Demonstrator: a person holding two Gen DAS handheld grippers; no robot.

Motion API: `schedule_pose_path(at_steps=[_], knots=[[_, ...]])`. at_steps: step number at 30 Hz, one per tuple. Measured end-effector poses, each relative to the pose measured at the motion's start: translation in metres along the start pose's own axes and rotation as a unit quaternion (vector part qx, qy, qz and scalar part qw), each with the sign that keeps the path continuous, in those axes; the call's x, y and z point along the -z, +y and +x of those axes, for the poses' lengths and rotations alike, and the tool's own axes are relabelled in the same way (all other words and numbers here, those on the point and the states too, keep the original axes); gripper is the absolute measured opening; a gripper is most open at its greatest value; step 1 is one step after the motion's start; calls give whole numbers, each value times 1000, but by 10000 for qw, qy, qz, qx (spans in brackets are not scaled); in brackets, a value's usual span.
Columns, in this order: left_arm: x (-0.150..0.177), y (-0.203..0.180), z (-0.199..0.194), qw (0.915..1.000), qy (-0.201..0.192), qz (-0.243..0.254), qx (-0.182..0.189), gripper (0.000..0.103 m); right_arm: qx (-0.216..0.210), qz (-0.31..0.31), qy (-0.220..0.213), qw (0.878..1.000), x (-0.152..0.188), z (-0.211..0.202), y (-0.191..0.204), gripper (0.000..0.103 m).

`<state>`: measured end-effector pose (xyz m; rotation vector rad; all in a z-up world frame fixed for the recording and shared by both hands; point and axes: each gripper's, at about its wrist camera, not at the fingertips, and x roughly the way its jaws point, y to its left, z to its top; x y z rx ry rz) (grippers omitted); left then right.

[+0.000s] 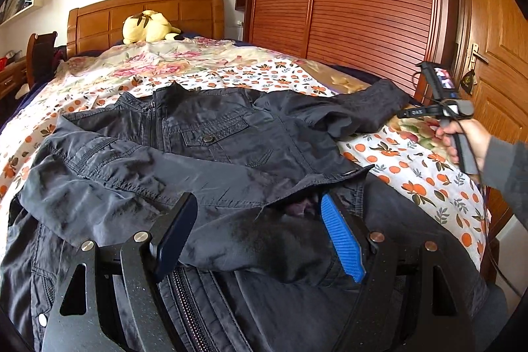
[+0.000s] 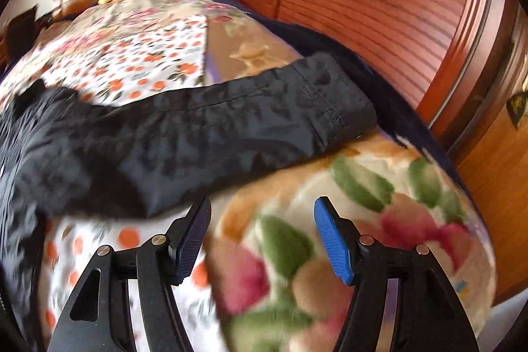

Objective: Fold large clothes
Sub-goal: 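Move the right gripper to the other sleeve cuff and grasp it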

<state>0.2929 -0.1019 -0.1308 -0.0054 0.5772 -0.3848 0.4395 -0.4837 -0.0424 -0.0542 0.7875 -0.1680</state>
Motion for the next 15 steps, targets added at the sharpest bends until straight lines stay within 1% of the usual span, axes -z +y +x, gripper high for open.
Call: schedule_pose_path(at_steps=[3, 7, 9, 10, 11, 12, 13, 14, 15], knots=[[0, 1, 1, 10000, 23, -9, 30, 78, -106, 360, 150, 9992, -8, 22, -6, 67], [0, 1, 4, 9999, 69, -11, 77, 78, -431, 955, 396, 9937, -19, 50, -15, 67], [0, 1, 5, 9999, 84, -12, 95, 78, -444, 1023, 390, 9930, -26, 59, -18, 67], [1, 1, 5, 9999, 90, -12, 104, 78, -419, 980, 390, 9935, -28, 62, -18, 64], [1, 1, 5, 9999, 95, -12, 116, 78, -374, 913, 401, 9943, -30, 65, -17, 59], [1, 1, 6, 9999, 99, -13, 126, 78, -321, 859, 419, 9949, -32, 69, -17, 45], [1, 2, 6, 9998, 104, -17, 138, 78, -312, 811, 421, 9953, -33, 70, -18, 20], [1, 2, 5, 9998, 101, -24, 145, 78, -374, 741, 466, 9955, -36, 72, -17, 11], [1, 2, 5, 9998, 95, -27, 146, 78, -434, 701, 487, 9954, -38, 69, -15, 5]])
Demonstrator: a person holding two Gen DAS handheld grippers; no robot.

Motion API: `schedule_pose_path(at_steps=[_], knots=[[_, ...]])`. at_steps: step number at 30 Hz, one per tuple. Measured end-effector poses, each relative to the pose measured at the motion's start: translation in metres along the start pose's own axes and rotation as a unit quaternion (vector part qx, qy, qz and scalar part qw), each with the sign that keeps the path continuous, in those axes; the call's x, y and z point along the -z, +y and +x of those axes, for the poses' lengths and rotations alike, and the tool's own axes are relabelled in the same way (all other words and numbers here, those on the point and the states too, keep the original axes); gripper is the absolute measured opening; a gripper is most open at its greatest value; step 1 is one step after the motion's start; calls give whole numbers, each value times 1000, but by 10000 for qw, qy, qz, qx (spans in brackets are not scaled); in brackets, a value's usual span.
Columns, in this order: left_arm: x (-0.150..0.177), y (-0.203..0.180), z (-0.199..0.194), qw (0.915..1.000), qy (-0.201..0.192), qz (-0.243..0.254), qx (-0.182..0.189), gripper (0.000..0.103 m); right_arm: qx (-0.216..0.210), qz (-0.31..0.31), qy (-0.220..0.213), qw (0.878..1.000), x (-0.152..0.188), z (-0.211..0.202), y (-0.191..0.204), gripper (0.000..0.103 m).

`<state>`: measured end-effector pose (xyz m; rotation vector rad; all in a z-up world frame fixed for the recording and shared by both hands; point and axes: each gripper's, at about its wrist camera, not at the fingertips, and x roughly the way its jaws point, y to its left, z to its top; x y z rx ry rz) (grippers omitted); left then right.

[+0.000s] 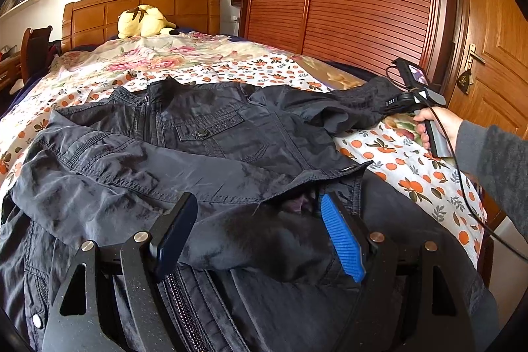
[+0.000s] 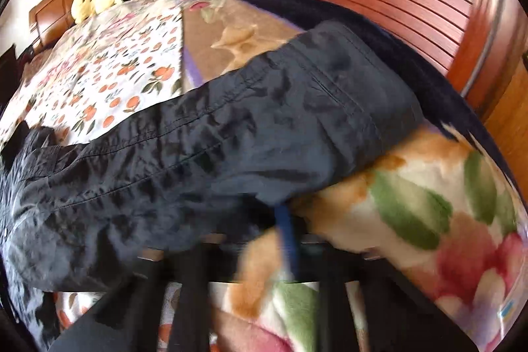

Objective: Fold large clothes
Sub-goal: 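Move the right gripper to the other sleeve cuff and grasp it, then lift the sleeve with the right gripper, fold it across the jacket front, release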

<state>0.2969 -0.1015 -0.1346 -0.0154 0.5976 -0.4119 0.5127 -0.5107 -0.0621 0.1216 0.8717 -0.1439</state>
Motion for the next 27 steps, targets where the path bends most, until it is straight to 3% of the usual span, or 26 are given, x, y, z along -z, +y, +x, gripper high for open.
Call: schedule_pose_path(at_steps=[3, 9, 16, 27], knots=[[0, -1, -1, 10000, -15, 27, -6, 78, -352, -69, -327, 9988, -6, -25, 9, 3], [0, -1, -7, 9999, -35, 94, -25, 78, -471, -555, -915, 9931, -11, -90, 39, 3], [1, 4, -32, 9996, -172, 174, -154, 78, -700, -1198, -1307, 9817, 8, -162, 86, 3], [4, 32, -71, 9985, -375, 42, -392, 78, -1014, -1811, -1705, 9632, 34, -225, 131, 3]])
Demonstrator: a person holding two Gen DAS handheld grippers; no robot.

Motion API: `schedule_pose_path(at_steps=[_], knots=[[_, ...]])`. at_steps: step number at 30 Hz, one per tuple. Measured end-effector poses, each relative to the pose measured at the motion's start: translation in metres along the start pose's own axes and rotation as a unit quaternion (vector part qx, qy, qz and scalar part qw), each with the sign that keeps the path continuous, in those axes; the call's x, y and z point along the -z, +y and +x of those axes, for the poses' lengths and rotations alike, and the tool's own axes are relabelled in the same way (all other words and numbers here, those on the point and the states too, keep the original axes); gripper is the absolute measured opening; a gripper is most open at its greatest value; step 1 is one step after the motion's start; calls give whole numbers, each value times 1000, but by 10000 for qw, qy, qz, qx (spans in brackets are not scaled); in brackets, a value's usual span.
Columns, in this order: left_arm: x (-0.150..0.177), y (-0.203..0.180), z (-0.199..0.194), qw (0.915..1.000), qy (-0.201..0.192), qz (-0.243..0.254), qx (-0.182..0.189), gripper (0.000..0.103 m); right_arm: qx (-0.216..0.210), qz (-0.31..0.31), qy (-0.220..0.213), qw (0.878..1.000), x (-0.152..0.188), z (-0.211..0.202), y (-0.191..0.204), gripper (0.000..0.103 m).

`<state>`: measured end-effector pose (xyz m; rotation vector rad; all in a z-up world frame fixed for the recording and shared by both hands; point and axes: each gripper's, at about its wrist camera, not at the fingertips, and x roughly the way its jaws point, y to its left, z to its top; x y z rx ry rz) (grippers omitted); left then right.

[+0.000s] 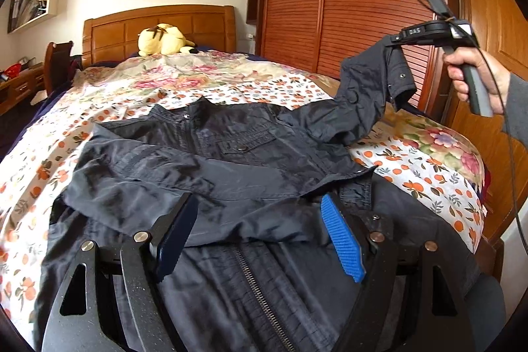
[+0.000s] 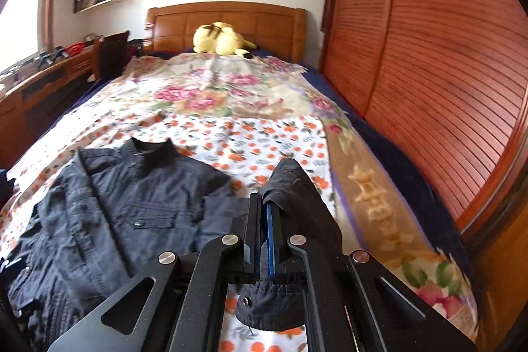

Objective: Fold large clothes
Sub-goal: 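Lift the sleeve with the right gripper, fold it across the jacket front, release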

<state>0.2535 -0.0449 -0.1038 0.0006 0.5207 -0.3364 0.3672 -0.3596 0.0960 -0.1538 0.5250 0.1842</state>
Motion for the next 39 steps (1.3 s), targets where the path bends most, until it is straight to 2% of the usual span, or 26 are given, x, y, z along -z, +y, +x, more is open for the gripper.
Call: schedule_pose_path(at_steps=[8, 14, 20, 30, 33, 35, 36, 37, 39], knots=[[1, 18, -17, 9996, -110, -77, -233, 78, -614, -467, -259, 9967, -8, -19, 46, 3], [5, 30, -25, 9991, -109, -94, -396, 78, -1233, -920, -281, 9877, 7, -35, 85, 3], [8, 42, -32, 9984, -116, -144, -527, 78, -1590, -1253, 134, 9792, 45, -25, 106, 3], [10, 50, -35, 9979, -118, -168, -619, 78, -1769, -1367, 1096, 9685, 96, 15, 114, 3], [11, 51, -35, 9978, -116, -168, -623, 78, -1728, -1416, 1156, 9678, 97, 17, 115, 12], [11, 51, -35, 9978, -118, -166, -625, 78, -1648, -1433, 1107, 9696, 94, 14, 120, 25], [11, 51, -35, 9978, -118, -164, -626, 78, -1629, -1439, 1024, 9707, 89, 9, 128, 38], [11, 51, -35, 9978, -115, -165, -626, 78, -1647, -1455, 937, 9710, 87, 5, 127, 46], [11, 51, -35, 9978, -111, -165, -631, 78, -1589, -1458, 844, 9728, 87, -6, 128, 49]])
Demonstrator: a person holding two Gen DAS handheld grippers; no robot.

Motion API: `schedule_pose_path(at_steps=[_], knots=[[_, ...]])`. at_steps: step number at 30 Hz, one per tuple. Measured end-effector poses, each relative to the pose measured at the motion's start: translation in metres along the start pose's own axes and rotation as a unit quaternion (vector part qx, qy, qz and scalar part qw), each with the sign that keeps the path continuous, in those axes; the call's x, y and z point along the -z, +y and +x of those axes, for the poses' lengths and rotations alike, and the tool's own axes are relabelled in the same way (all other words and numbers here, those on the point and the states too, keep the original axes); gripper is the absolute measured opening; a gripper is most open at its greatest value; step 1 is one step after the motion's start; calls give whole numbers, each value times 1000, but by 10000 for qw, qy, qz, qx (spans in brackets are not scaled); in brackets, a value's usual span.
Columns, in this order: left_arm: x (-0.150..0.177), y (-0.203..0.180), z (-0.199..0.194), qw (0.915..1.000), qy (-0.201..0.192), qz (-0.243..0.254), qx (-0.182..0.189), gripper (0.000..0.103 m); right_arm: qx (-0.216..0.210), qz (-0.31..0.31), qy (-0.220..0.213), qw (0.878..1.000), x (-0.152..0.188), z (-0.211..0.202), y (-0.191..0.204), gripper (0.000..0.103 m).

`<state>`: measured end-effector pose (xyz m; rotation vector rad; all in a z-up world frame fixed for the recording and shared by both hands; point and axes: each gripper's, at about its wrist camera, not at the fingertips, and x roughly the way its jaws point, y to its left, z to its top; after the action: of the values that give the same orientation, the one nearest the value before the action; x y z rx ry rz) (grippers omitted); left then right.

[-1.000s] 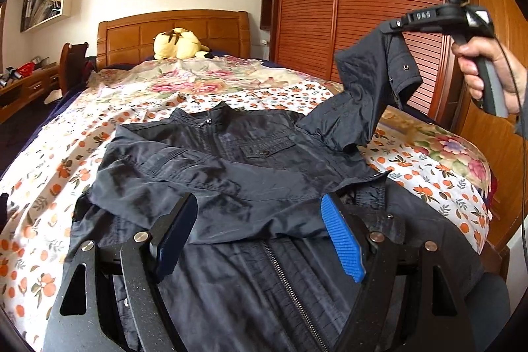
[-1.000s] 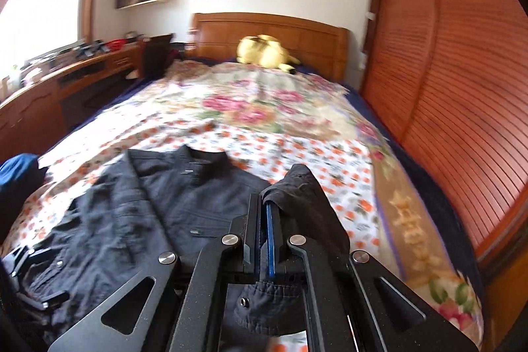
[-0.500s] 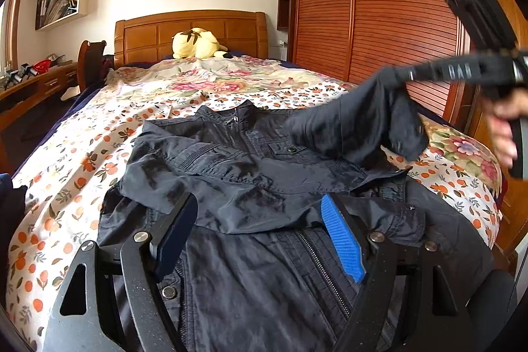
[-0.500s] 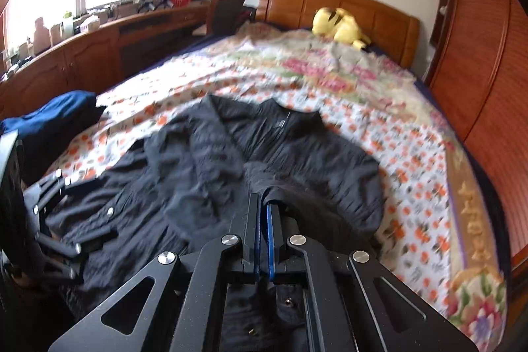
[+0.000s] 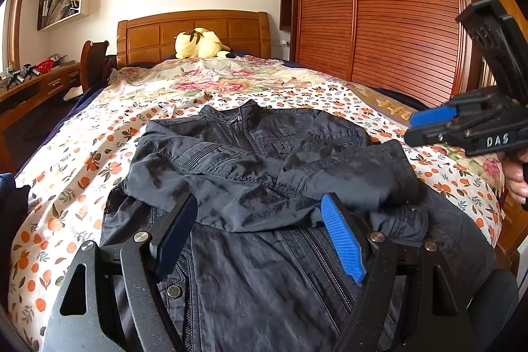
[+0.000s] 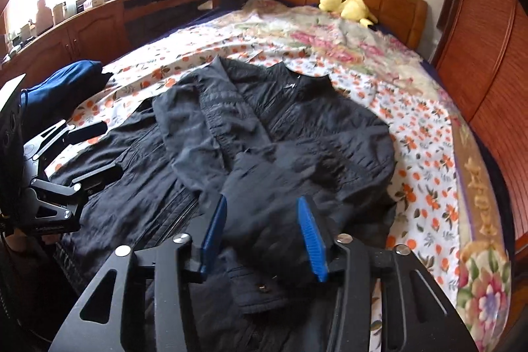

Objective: Fold large clothes
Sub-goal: 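Lift the sleeve with the right gripper, fold it across the jacket front, release, then grasp the folded sleeve cuff with the right gripper, tuck it inward, release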

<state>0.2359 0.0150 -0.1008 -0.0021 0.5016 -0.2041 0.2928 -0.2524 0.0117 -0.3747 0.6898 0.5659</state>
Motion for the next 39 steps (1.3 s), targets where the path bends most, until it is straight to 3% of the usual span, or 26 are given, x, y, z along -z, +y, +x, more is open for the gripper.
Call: schedule_pose_path(at_steps=[14, 16, 21, 26, 27, 28, 30, 31, 33, 39], knots=[[0, -1, 2, 10000, 24, 53, -35, 78, 247, 658, 686, 9952, 34, 60, -18, 53], [1, -1, 2, 10000, 41, 58, -35, 78, 179, 824, 814, 9931, 39, 73, -20, 61], [2, 2, 3, 10000, 47, 39, -43, 78, 95, 1035, 1156, 9878, 45, 99, -21, 67], [2, 4, 0, 10000, 37, 33, -57, 78, 56, 1059, 1112, 9881, 44, 113, -18, 67], [2, 5, 0, 10000, 37, 32, -63, 78, 39, 1040, 1080, 9887, 42, 115, -16, 61], [2, 5, 0, 10000, 36, 29, -70, 78, -39, 1023, 1038, 9893, 41, 116, -15, 41], [2, 8, -2, 10000, 30, 16, -81, 78, -348, 894, 985, 9905, 40, 117, -13, 13], [2, 9, -4, 10000, 23, 10, -89, 78, -266, 757, 947, 9923, 39, 116, -8, 7], [3, 11, -6, 9999, 11, 0, -111, 78, -144, 540, 810, 9951, 32, 110, -1, 6], [5, 23, -14, 9998, -25, -56, -206, 78, 78, 164, -158, 9997, -5, 63, 17, 6]])
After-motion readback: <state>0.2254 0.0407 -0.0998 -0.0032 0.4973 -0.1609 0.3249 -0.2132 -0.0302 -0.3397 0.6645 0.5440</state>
